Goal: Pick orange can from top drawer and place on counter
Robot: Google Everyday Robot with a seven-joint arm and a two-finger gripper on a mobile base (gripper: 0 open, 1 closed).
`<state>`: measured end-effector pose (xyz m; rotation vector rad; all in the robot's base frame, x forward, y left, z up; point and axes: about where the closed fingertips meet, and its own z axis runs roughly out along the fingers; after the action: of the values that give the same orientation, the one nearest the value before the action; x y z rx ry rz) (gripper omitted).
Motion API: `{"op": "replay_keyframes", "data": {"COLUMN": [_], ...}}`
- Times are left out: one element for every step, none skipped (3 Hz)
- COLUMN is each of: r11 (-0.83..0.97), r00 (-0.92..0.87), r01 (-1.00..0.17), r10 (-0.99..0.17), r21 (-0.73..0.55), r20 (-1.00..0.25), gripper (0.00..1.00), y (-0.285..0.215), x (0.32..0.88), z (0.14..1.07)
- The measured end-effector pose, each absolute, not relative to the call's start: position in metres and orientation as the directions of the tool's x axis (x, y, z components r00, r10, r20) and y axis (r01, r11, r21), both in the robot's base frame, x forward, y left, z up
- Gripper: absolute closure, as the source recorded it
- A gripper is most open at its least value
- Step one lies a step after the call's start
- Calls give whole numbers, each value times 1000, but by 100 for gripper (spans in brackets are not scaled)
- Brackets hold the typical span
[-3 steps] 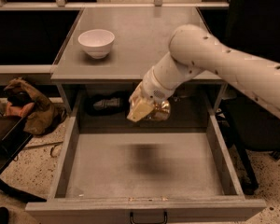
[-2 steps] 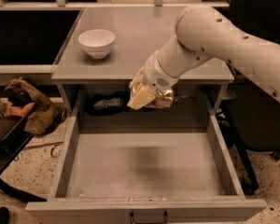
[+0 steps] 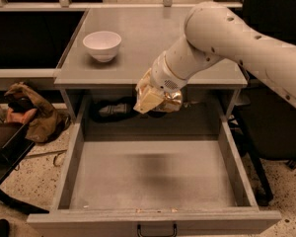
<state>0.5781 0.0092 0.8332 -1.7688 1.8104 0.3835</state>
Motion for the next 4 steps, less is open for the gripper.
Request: {"op": "replay_keyframes", "data": {"r11": [88,92,108,166], "r00": [86,135,146,94], "r01": [-957,-920,-890,-889], "r10": [-823,-838,-853,-845], "r21": [-275,-380,-443,-426], "r20": [-562,-529,-501,-526], "gripper": [100,100,100,100], "y": [13,18,21,15], "x": [608,645,678,704], "z": [860,891,899,885]}}
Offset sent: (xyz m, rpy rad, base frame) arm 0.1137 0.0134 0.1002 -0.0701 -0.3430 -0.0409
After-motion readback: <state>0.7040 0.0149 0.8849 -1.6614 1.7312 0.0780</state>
